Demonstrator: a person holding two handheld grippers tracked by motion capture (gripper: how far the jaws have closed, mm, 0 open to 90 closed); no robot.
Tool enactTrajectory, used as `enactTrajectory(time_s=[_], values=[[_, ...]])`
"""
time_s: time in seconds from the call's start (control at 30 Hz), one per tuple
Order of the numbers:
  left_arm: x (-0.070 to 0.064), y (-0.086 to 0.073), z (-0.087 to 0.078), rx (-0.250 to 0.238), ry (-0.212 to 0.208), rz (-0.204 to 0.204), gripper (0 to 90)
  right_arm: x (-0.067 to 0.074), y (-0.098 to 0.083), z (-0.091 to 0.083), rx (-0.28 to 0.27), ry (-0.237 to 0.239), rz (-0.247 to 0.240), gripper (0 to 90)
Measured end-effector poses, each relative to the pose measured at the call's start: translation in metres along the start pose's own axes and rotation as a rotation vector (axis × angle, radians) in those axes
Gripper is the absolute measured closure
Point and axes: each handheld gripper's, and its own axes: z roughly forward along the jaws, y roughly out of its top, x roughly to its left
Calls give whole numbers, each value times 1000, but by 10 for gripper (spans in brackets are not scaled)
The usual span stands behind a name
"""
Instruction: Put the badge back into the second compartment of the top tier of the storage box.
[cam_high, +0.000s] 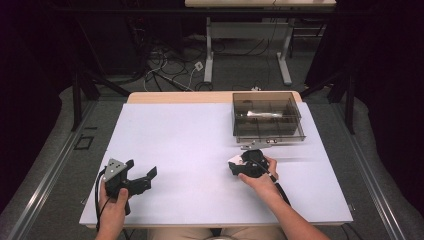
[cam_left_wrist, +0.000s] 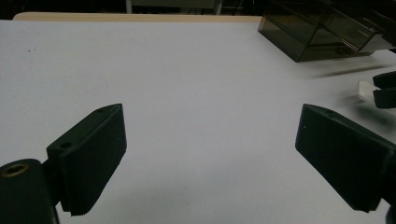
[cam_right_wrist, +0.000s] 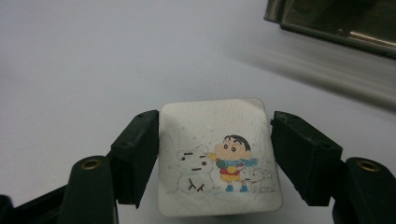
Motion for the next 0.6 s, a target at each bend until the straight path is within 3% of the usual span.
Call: enactTrajectory(time_s=[0.6], values=[[0,0,0,-1,2,3,93,-16,1,-19,-10,-97,74,332]])
